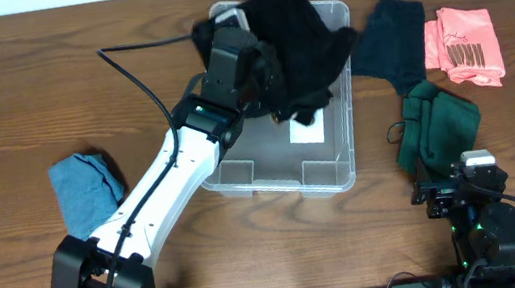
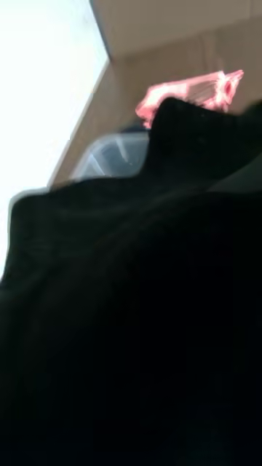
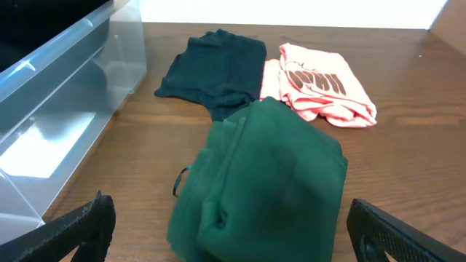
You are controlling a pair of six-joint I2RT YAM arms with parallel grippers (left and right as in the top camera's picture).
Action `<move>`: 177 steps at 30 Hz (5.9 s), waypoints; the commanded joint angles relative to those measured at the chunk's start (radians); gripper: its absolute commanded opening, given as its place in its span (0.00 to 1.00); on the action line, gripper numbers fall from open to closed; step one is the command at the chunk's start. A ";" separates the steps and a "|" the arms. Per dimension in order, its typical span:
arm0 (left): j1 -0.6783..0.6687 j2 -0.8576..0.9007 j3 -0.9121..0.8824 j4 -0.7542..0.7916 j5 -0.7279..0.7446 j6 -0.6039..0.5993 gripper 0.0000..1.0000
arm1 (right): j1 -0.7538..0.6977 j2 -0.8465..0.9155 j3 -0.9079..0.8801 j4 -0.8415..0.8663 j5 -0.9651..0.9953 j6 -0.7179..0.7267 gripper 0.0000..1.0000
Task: Pack container
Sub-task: 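Lower the black garment into the bin and spread it inside, then release the black garment and withdraw the left gripper, then move the left gripper to the light-blue cloth and grasp it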
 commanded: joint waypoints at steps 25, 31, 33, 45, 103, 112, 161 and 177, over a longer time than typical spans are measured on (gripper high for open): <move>-0.020 -0.143 -0.056 -0.092 0.188 -0.179 0.98 | -0.005 -0.004 -0.005 0.000 -0.002 0.014 0.99; -0.020 -0.333 -0.056 -0.077 0.158 -0.163 0.98 | -0.005 -0.004 -0.005 0.000 -0.002 0.014 0.99; -0.020 -0.369 -0.056 -0.066 0.117 -0.162 0.98 | -0.005 -0.004 -0.005 0.000 -0.002 0.014 0.99; -0.014 -0.344 -0.056 -0.137 -0.082 -0.030 0.72 | -0.005 -0.004 -0.005 0.000 -0.002 0.014 0.99; 0.325 -0.220 -0.054 -0.480 -0.371 0.189 0.59 | -0.005 -0.004 -0.005 0.000 -0.002 0.014 0.99; 0.385 -0.058 -0.054 -0.497 -0.272 0.232 0.59 | -0.005 -0.004 -0.005 0.000 -0.002 0.014 0.99; 1.054 -0.386 -0.023 -0.896 0.144 0.518 0.79 | -0.005 -0.004 -0.005 0.000 -0.002 0.014 0.99; 1.316 0.040 -0.023 -0.782 0.386 0.756 0.79 | -0.005 -0.004 -0.005 0.000 -0.002 0.014 0.99</move>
